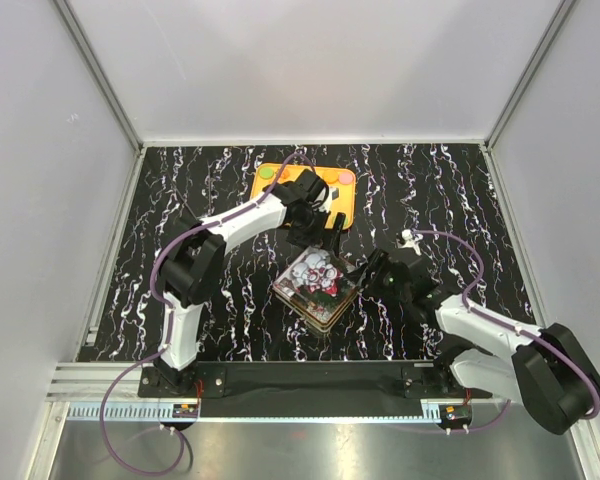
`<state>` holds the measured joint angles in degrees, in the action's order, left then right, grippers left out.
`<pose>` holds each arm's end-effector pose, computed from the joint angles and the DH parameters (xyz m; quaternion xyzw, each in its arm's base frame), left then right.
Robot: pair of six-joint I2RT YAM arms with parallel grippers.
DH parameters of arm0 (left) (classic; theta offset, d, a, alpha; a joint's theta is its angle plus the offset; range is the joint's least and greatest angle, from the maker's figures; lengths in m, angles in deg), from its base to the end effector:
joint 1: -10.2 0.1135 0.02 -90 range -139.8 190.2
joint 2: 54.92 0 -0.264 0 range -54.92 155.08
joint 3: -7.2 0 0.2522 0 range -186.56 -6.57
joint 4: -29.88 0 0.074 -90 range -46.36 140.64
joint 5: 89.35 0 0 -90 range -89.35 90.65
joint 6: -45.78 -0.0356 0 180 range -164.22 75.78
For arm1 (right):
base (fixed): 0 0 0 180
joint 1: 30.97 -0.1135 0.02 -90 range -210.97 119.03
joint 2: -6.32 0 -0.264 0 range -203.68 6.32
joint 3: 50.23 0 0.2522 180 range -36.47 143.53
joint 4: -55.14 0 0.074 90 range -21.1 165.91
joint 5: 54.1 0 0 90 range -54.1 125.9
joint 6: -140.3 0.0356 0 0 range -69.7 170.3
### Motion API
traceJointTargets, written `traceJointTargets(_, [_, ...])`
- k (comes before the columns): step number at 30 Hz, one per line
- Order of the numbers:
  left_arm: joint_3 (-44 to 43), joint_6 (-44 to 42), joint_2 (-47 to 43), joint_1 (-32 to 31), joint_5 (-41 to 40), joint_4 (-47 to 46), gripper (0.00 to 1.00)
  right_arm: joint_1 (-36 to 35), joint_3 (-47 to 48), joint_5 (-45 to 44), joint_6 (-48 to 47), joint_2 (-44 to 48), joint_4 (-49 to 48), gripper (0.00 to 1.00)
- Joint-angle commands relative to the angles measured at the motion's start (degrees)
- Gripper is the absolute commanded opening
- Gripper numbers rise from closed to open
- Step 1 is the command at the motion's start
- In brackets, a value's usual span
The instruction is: Pack the cookies
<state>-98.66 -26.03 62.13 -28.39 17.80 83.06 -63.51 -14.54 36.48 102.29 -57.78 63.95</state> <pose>0.3328 -0.2790 0.2023 0.2033 0.9431 -0.2322 0.1238 0.1800 0.1153 0.1647 0.1491 0.8833 0.3023 0.3259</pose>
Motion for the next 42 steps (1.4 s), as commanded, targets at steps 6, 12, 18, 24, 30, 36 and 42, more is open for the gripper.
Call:
traceJointTargets(6, [1.3, -0.2, 0.7, -1.8, 2.8, -0.1, 0.98, 11.4, -5.8, 10.3, -5.7, 0.4, -4.5, 0.61])
traceJointTargets(12, [1.1, -0.3, 1.3, -2.4, 2.9, -0.2, 0.97, 11.6, -7.6, 12.2, -3.3, -2.5, -9.5, 0.51])
traceJointTargets(18, [0.8, -0.2, 1.7, -2.9, 3.0, 0.0, 0.97, 11.6, -10.9, 14.8, 1.1, -11.4, -20.2, 0.29])
traceJointTargets(24, [1.3, 0.1, 1.2, -2.9, 2.5, -0.2, 0.97, 11.6, -13.3, 16.1, 4.8, -19.0, -28.8, 0.06])
traceJointTargets(30, [1.9, 0.4, 0.5, -2.9, 2.5, -0.6, 0.97, 11.4, -13.5, 17.0, 4.5, -18.0, -28.8, 0.00])
traceJointTargets(36, [-0.6, -0.3, -0.7, -2.0, 2.3, 0.7, 0.98, 1.7, -9.0, 8.6, 3.2, -6.8, -13.9, 0.15])
traceJointTargets(42, [-3.3, 1.7, -4.5, 1.4, -1.7, 1.8, 0.99, 1.0, -4.3, 5.1, 0.4, 2.9, 2.2, 0.59])
